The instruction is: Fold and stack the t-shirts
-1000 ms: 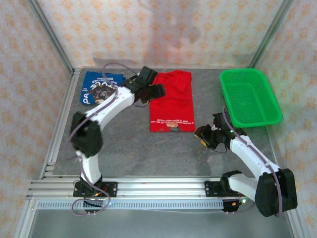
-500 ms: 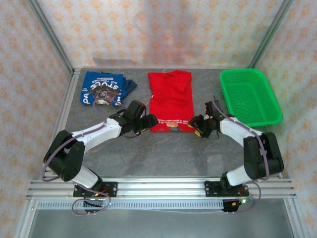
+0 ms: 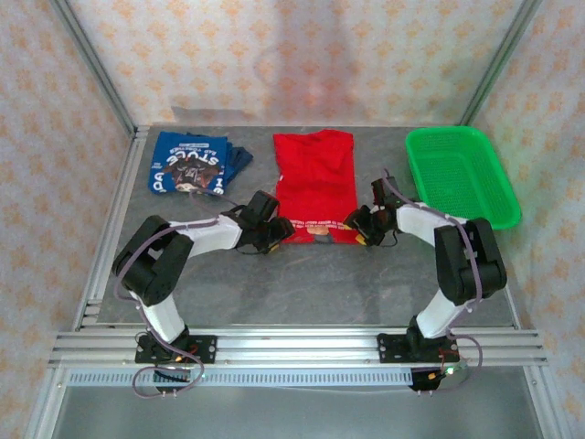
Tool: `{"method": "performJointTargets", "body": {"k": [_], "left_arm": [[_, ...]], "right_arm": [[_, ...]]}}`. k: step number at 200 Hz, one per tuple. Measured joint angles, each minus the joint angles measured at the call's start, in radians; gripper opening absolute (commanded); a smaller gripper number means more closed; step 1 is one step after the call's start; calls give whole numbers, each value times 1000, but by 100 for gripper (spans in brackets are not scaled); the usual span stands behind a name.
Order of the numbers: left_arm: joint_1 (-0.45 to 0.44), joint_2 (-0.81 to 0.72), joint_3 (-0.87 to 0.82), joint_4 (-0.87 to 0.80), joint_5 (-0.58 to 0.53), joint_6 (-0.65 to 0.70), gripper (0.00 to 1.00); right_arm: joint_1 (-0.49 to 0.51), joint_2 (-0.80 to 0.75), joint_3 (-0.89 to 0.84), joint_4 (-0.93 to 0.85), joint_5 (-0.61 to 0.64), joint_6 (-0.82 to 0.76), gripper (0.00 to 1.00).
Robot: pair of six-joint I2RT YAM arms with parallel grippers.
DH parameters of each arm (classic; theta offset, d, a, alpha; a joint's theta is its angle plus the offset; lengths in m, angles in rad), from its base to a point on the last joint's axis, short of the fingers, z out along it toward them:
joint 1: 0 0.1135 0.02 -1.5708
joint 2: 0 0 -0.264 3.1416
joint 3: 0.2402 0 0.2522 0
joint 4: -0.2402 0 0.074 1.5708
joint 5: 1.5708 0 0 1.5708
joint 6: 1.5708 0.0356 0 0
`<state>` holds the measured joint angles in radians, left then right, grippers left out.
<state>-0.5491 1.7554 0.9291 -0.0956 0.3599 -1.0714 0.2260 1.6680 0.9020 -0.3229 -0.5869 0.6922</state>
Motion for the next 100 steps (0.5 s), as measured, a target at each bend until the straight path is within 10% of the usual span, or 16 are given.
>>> {"method": "performJointTargets", "body": {"k": [38, 100], "left_arm": [[7, 48, 72, -108, -1, -12, 26], [-9, 104, 137, -77, -2, 7, 6]], "right_arm": [[0, 35, 17, 7, 9, 19, 30], [-1, -76, 18, -66, 57, 24, 53]]}}
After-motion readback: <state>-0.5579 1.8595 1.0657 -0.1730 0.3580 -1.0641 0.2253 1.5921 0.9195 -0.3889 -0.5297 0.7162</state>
